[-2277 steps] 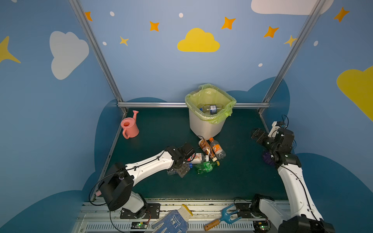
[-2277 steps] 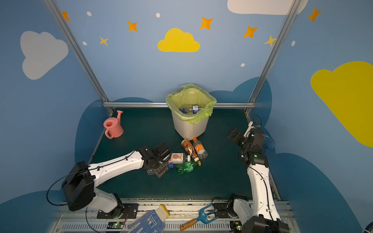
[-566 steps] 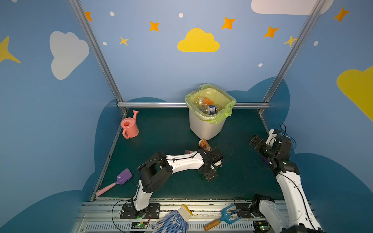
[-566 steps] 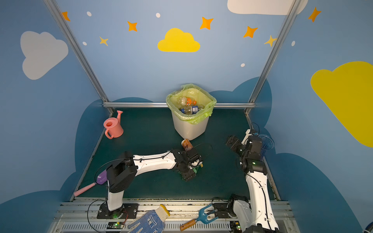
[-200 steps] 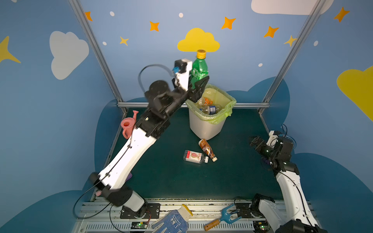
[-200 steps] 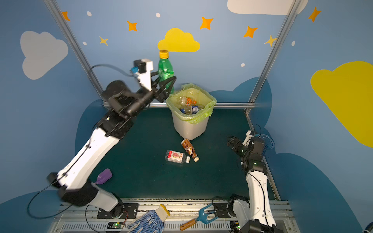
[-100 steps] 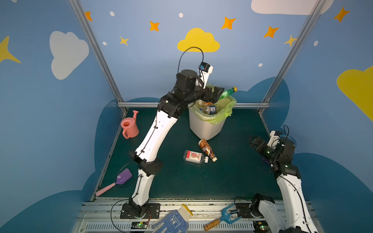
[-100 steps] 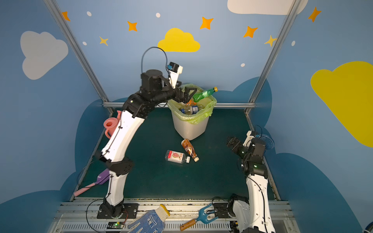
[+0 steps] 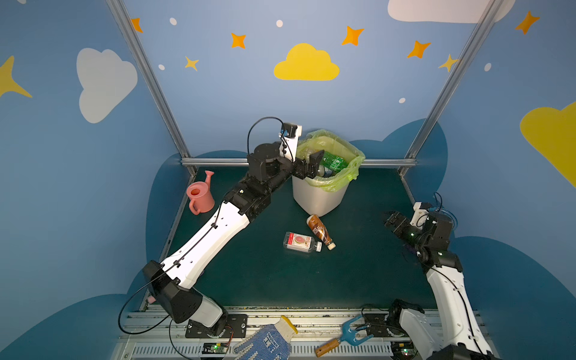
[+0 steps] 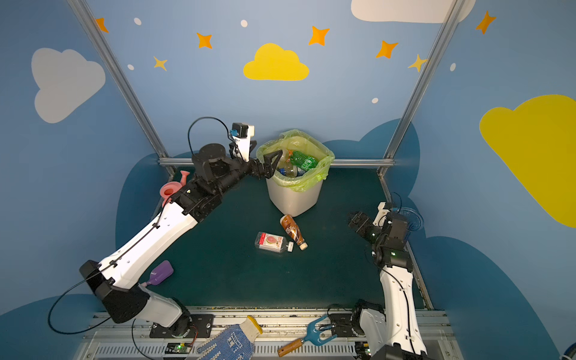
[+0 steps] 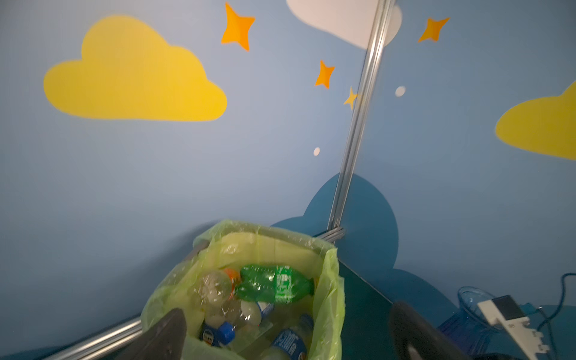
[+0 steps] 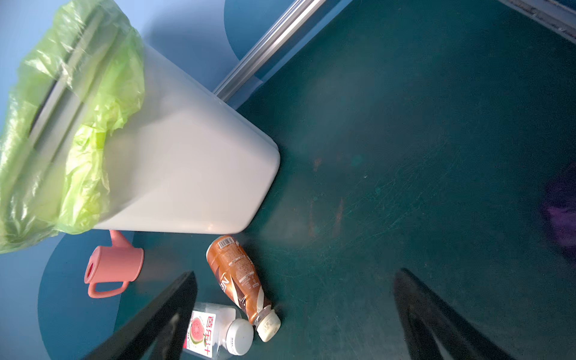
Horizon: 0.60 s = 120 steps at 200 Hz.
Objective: Throw the plastic bottles in the bin
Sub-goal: 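Withdraw the left gripper while the right gripper grasps the brown Nescafe bottle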
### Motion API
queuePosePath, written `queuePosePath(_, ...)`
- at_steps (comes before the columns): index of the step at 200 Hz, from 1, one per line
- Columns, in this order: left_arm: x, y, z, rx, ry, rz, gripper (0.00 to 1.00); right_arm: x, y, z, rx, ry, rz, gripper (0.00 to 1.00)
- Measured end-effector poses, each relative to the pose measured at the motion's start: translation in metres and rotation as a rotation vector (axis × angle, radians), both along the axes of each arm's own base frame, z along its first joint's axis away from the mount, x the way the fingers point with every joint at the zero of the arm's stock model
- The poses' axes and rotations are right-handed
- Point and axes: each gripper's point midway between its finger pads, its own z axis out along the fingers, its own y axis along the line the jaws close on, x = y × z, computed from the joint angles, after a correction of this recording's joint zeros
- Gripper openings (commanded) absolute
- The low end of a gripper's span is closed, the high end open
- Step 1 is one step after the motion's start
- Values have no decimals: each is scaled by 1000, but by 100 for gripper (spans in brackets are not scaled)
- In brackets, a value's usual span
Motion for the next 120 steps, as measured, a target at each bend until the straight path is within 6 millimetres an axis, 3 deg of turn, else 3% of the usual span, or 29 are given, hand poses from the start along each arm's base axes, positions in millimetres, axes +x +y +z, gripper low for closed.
queuePosePath(20,0,18,-49,13,98,73,100,1,19,-14,-2,24,60,96)
queuePosePath(57,-11,63,-119,-20,243,213,100,-2,72,-61,-23,159,216,90)
queuePosePath(93,-22,96,-197,-44,411,337,100,-5,120,-95,-89,228,357,86)
queuePosePath(120,-33,118,-239,-71,504,411,100,0,149,-109,-153,261,444,84)
